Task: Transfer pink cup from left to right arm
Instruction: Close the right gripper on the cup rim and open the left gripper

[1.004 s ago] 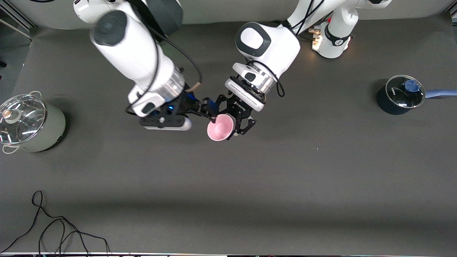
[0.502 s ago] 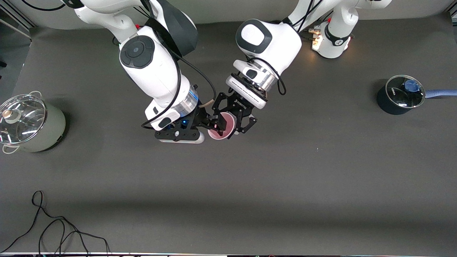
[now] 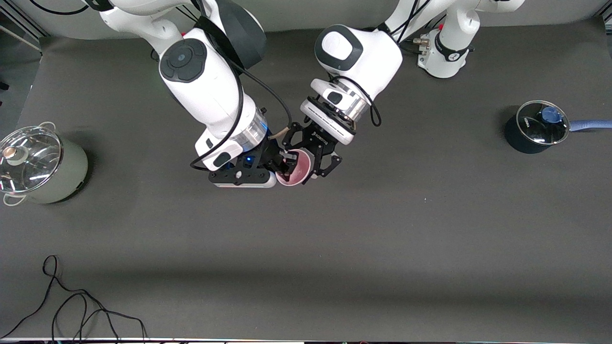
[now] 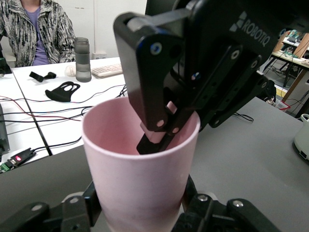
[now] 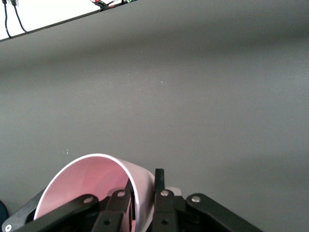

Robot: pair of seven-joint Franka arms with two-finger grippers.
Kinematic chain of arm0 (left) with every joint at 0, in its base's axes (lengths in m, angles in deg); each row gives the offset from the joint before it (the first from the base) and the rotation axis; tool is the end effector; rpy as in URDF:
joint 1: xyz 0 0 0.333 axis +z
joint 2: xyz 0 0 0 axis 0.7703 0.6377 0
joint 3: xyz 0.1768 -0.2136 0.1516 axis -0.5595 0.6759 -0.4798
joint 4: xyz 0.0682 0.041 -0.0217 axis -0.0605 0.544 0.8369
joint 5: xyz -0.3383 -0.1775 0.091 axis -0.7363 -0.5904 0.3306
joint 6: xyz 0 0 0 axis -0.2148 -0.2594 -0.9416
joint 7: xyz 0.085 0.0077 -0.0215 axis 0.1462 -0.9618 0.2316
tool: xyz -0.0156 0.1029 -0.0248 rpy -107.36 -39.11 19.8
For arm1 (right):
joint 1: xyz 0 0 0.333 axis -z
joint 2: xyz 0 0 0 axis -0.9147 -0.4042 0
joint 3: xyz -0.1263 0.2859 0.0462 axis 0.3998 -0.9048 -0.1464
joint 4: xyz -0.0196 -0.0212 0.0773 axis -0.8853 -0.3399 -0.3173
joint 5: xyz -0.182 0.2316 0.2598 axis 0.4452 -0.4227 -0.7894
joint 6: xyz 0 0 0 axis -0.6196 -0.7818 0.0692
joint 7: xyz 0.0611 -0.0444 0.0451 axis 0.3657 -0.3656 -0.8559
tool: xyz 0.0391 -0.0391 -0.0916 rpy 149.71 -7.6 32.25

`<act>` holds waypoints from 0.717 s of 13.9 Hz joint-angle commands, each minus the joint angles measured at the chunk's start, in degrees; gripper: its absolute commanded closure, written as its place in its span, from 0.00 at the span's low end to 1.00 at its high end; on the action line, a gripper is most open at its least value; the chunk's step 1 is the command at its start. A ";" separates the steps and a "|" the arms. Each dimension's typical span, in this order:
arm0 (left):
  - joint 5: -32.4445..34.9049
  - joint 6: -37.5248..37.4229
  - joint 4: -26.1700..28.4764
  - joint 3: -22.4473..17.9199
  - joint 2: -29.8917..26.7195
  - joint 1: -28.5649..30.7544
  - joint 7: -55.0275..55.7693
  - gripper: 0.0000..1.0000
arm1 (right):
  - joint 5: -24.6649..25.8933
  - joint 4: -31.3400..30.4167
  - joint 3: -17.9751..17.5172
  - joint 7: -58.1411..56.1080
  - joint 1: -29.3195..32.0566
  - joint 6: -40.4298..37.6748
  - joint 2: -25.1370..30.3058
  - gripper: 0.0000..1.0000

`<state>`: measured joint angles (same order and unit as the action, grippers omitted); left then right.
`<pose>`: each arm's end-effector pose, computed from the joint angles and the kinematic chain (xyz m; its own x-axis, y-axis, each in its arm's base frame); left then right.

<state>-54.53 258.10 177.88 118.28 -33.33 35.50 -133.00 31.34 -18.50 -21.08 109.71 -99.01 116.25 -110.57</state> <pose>0.4862 -0.4481 0.4445 0.4600 -0.1567 0.8740 -0.6111 -0.7700 0.1836 0.5938 0.4192 0.5377 0.9815 -0.1647 0.0975 -0.1344 -0.9557 -0.2619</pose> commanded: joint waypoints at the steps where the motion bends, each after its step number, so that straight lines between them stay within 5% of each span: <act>1: -0.58 0.45 0.34 -1.11 -1.72 -0.41 1.56 0.26 | 0.72 1.89 0.70 0.86 0.24 -0.30 -0.72 1.00; 3: -0.58 0.45 0.25 -1.11 -1.72 -0.33 1.56 0.00 | 0.63 1.98 1.05 0.68 0.59 -0.74 -0.11 1.00; 10: -0.67 0.45 0.51 -1.29 -2.33 1.33 1.73 0.00 | -1.30 2.25 1.32 -9.64 7.61 -7.40 4.19 1.00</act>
<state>-54.53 258.61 177.62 117.65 -33.78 35.87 -132.30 31.14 -16.05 -19.74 106.62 -94.61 112.39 -108.63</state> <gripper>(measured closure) 0.000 0.947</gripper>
